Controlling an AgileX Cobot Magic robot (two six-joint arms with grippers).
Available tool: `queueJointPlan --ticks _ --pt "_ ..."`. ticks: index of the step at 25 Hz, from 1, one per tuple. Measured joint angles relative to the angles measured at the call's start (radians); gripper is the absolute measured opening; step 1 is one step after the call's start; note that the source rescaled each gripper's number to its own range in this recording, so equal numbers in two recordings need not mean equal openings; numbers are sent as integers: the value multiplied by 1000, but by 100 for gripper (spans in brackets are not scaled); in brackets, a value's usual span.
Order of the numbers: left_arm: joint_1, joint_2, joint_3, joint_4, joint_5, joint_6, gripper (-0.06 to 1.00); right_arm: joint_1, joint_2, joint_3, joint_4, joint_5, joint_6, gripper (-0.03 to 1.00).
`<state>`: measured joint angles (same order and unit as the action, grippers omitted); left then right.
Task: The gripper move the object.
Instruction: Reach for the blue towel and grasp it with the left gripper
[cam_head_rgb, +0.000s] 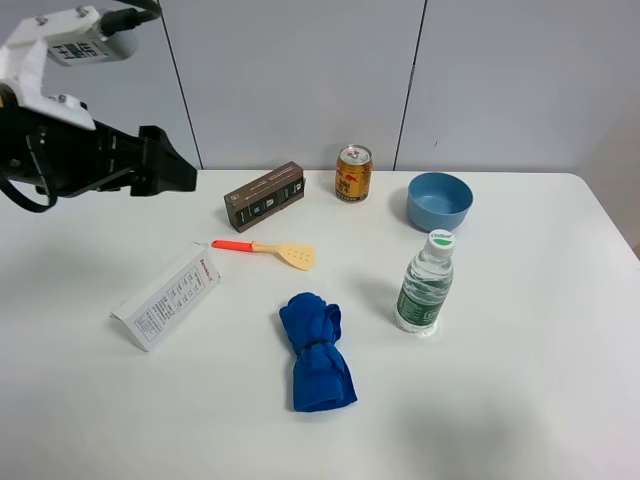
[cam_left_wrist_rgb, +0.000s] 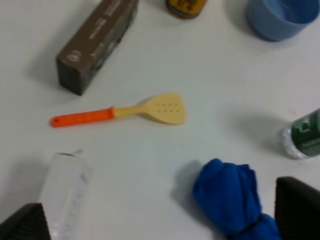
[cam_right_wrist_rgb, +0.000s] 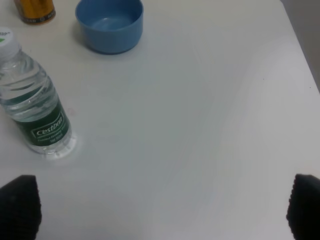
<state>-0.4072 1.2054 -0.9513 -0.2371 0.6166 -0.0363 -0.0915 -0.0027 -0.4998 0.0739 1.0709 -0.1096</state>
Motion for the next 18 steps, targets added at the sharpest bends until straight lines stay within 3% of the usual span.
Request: queueJointPlan --ticks 11,18 --pt "-321 142 0 70 -103 -271 87 0 0 0 0 0 0 100" --pt "-359 361 0 86 -178 -312 87 0 0 0 0 0 0 100"
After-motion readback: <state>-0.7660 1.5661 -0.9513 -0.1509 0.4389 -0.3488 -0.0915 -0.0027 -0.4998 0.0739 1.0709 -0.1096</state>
